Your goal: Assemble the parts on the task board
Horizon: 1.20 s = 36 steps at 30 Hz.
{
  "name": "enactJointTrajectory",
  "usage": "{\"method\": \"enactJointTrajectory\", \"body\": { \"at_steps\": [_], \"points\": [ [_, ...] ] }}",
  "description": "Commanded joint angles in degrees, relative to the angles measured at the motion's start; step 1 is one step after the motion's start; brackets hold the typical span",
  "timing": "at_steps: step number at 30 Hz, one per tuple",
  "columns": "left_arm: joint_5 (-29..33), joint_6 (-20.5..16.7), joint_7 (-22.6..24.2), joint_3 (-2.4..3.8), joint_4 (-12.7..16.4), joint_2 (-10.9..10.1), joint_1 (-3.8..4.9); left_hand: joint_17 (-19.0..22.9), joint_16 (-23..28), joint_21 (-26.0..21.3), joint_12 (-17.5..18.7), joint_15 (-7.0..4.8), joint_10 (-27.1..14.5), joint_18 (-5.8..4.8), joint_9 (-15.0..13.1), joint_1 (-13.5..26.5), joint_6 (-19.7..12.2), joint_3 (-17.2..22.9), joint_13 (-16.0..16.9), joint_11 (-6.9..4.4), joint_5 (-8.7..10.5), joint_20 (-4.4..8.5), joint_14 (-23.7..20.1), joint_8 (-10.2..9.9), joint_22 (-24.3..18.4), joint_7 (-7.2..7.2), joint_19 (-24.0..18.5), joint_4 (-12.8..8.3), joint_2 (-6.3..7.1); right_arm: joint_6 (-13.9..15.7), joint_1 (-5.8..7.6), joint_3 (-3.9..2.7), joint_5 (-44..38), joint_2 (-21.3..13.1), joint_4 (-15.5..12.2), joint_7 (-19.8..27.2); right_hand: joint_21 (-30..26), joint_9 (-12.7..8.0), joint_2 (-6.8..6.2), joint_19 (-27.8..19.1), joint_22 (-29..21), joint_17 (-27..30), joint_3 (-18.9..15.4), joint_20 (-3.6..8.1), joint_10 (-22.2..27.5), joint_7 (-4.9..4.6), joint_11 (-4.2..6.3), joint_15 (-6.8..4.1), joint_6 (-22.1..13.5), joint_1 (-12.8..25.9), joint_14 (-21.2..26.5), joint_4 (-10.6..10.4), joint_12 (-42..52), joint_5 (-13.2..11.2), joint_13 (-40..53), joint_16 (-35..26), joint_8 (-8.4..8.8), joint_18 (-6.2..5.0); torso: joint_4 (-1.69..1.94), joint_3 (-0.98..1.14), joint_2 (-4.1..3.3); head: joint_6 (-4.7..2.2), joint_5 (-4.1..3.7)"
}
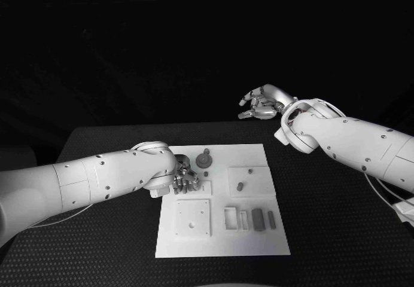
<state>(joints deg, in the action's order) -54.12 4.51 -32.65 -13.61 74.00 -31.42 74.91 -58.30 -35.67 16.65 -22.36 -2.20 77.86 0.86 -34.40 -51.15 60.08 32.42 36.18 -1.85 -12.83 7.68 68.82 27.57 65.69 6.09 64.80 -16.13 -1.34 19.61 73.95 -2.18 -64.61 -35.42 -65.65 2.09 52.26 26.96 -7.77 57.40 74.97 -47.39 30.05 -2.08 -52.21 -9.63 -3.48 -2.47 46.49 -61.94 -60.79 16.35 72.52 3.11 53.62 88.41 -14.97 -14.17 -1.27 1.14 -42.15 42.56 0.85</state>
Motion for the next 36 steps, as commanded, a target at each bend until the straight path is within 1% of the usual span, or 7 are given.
{"method": "enactJointTrajectory", "body": {
  "at_steps": [1, 7, 8, 11, 15, 24, 36],
  "points": [
    [-0.4, 2.9, 0.1, -0.05, 0.0, 0.3, -0.10, 0.1, -0.3, 0.2, -0.2, -0.07, -0.5, 0.70, -0.1, -0.1, 4.2, 0.3, 0.0, 0.08, 0.20, 0.22, -0.5, 0.1, 0.1, -3.81, -0.4, 0.1, -0.65, -0.8, 0.02, -0.02, 0.0, 0.0, -0.2, 0.6, -0.2, -0.1, 0.35, -0.2, 0.7, 0.1, -0.3, -0.11, 0.3, -0.45, -0.19, 0.00, 0.1, -0.1, 0.5, 0.1, -0.2, -0.2, -0.1, -0.3, 0.04, -0.83, -0.02, 0.03, 0.01, 0.06, 0.02],
    [-0.6, 2.5, 0.2, -0.05, -0.1, 0.3, -0.10, 0.6, -0.5, -0.1, -0.2, 0.02, -1.0, 0.63, -0.2, 0.5, 3.7, 0.1, 0.0, 0.27, 1.11, 0.13, -0.9, -0.1, 0.3, -3.57, -0.6, 0.5, -0.36, -0.8, 0.02, -0.02, 0.0, 0.0, -0.2, 0.7, -0.3, -0.1, 0.34, -0.2, 0.7, 0.1, -0.3, -0.12, 0.3, -0.46, -0.19, 0.00, 0.1, -0.1, 0.5, 0.1, -0.2, -0.2, -0.1, -0.3, 0.04, -0.83, 0.01, 0.04, -0.01, -0.01, 0.03],
    [-0.6, 2.3, 0.2, -0.05, -0.1, 0.3, -0.10, 0.9, -0.7, -0.3, -0.3, 0.00, -1.3, 0.63, -0.3, 0.9, 3.4, 0.0, -0.1, 0.32, 3.70, 0.11, -1.2, -0.2, 0.4, -3.49, -0.7, 1.0, -0.12, -0.8, 0.02, -0.02, 0.0, 0.0, -0.2, 0.7, -0.3, -0.1, 0.34, -0.2, 0.7, 0.1, -0.3, -0.12, 0.3, -0.46, -0.19, 0.00, 0.1, -0.1, 0.5, 0.1, -0.2, -0.2, -0.1, -0.3, 0.04, -0.83, 0.01, 0.02, 0.01, 0.03, 0.01],
    [-0.5, 1.8, 0.4, -0.05, -0.2, 0.3, -0.10, 1.4, -1.0, -0.6, -0.4, 0.02, -1.7, 0.67, 0.0, 2.2, 2.0, -0.3, -0.1, 0.43, 7.50, 0.14, -1.6, -1.2, 0.4, -2.84, -0.8, 2.5, 1.17, -0.9, 0.02, -0.02, 0.0, 0.0, -0.2, 0.7, -0.3, -0.1, 0.33, -0.2, 0.7, 0.1, -0.4, -0.13, 0.3, -0.46, -0.19, 0.00, 0.1, -0.1, 0.5, 0.1, -0.2, -0.2, -0.1, -0.3, 0.04, -0.83, 0.02, 0.02, 0.00, 0.04, 0.00],
    [-0.4, 1.6, 0.5, -0.05, -0.2, 0.3, -0.10, 1.8, -1.5, -0.9, -0.6, 0.01, -2.1, 0.65, 0.1, 3.7, 1.7, -0.6, 0.0, 0.50, 9.02, 0.13, -2.0, -1.6, 0.6, -2.62, -0.9, 4.4, 2.38, -1.0, 0.02, -0.02, 0.0, 0.0, -0.3, 0.7, -0.3, -0.1, 0.33, -0.2, 0.7, 0.1, -0.4, -0.13, 0.3, -0.46, -0.20, 0.00, 0.1, -0.1, 0.5, 0.1, -0.2, -0.2, -0.1, -0.3, 0.04, -0.83, 0.00, 0.00, 0.00, 0.11, -0.04],
    [-0.3, 1.0, 0.8, -0.05, -0.4, 0.4, -0.12, 2.5, -2.4, -1.3, -1.2, -0.02, -2.5, 0.68, 0.0, 6.0, 1.6, -1.3, 0.1, 0.50, 9.78, 0.15, -2.5, -1.9, 1.0, -2.57, -0.9, 7.0, 3.75, -1.2, 0.01, -0.02, 0.0, 0.1, -0.3, 0.7, -0.3, -0.1, 0.33, -0.2, 0.7, 0.1, -0.4, -0.14, 0.3, -0.47, -0.20, 0.01, 0.1, 0.0, 0.5, 0.1, -0.2, -0.2, -0.1, -0.3, 0.05, -0.83, 0.02, 0.00, -0.01, 0.13, -0.12],
    [-0.3, 0.4, 1.1, -0.03, -0.6, 0.1, -0.12, 2.7, -3.0, -1.4, -1.5, -0.09, -2.4, 0.76, -0.1, 6.8, 1.8, -1.5, 0.2, 0.40, 9.86, 0.23, -2.5, -1.9, 1.2, -2.67, -0.7, 7.9, 4.26, -1.4, 0.00, -0.02, 0.0, 0.1, -0.2, 0.7, -0.3, -0.1, 0.35, -0.2, 0.7, 0.1, -0.4, -0.16, 0.3, -0.48, -0.21, 0.02, 0.1, 0.0, 0.6, 0.1, -0.2, -0.2, -0.1, -0.3, 0.06, -0.83, 0.02, -0.02, 0.00, 0.13, -0.08]
  ]
}}
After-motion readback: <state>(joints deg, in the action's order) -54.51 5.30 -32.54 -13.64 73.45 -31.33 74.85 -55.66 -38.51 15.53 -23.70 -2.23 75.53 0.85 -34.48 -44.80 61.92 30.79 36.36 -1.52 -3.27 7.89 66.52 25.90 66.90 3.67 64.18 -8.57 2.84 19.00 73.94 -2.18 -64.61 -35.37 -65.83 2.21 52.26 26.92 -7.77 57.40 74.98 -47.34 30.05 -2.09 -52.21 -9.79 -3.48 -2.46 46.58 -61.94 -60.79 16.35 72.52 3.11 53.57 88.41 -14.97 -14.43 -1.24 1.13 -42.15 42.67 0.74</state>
